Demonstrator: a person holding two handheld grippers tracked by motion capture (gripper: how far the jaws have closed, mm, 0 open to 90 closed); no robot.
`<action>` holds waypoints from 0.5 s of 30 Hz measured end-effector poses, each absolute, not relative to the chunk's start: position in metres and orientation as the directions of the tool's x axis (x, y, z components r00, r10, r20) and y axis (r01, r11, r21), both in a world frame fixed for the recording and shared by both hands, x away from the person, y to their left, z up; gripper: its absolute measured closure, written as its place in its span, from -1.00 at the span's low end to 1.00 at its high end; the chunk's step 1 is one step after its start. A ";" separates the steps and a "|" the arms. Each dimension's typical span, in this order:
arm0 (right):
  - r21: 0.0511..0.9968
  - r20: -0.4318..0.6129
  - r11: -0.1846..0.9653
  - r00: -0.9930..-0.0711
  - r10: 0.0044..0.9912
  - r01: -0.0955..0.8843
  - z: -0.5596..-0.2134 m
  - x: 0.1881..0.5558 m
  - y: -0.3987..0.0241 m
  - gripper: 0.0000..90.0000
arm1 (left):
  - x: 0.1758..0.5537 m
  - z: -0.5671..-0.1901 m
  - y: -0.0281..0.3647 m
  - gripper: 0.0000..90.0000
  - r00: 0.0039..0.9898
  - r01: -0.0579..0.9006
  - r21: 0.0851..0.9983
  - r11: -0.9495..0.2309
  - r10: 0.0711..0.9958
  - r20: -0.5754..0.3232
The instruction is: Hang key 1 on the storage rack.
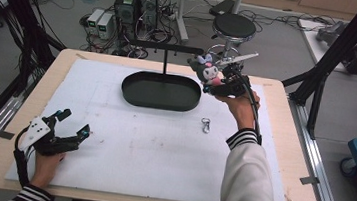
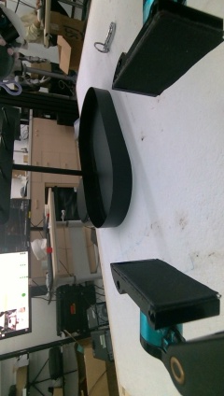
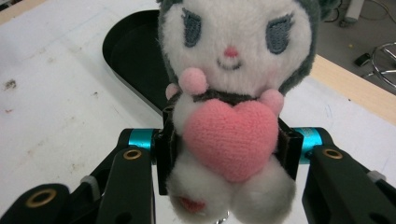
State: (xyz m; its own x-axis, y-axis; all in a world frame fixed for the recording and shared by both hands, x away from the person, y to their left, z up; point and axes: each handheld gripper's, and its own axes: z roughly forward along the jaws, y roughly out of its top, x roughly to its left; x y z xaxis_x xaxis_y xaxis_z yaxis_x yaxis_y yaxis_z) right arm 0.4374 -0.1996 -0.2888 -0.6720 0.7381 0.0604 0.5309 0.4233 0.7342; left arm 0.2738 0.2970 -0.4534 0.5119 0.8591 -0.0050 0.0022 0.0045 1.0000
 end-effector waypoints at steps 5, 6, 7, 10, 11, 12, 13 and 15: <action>0.735 0.062 0.428 -0.680 0.731 0.527 -0.287 0.439 -0.194 0.22 | 0.274 -0.453 0.297 -0.74 0.511 0.003 1.000 0.002 0.859 -0.003; 0.732 0.065 0.428 -0.680 0.730 0.530 -0.286 0.438 -0.193 0.22 | 0.274 -0.453 0.297 -0.74 0.511 0.003 1.000 0.003 0.859 -0.004; 0.734 0.059 0.433 -0.684 0.727 0.523 -0.285 0.439 -0.191 0.22 | 0.274 -0.453 0.297 -0.74 0.511 0.004 1.000 0.003 0.859 -0.004; 0.736 0.057 0.433 -0.686 0.726 0.520 -0.281 0.440 -0.187 0.21 | 0.274 -0.453 0.297 -0.74 0.511 0.003 1.000 0.003 0.860 -0.004; 0.737 0.059 0.432 -0.687 0.724 0.519 -0.279 0.440 -0.184 0.22 | 0.274 -0.453 0.297 -0.74 0.512 0.003 1.000 0.002 0.859 -0.003; 0.737 0.059 0.432 -0.687 0.724 0.519 -0.279 0.440 -0.184 0.22 | 0.274 -0.453 0.297 -0.74 0.511 0.003 1.000 0.002 0.859 -0.004; 0.736 0.056 0.436 -0.688 0.723 0.517 -0.279 0.441 -0.183 0.22 | 0.274 -0.453 0.297 -0.74 0.511 0.004 1.000 0.003 0.859 -0.004; 0.738 0.052 0.444 -0.699 0.713 0.508 -0.276 0.442 -0.176 0.22 | 0.274 -0.453 0.298 -0.74 0.512 0.004 1.000 0.002 0.859 -0.004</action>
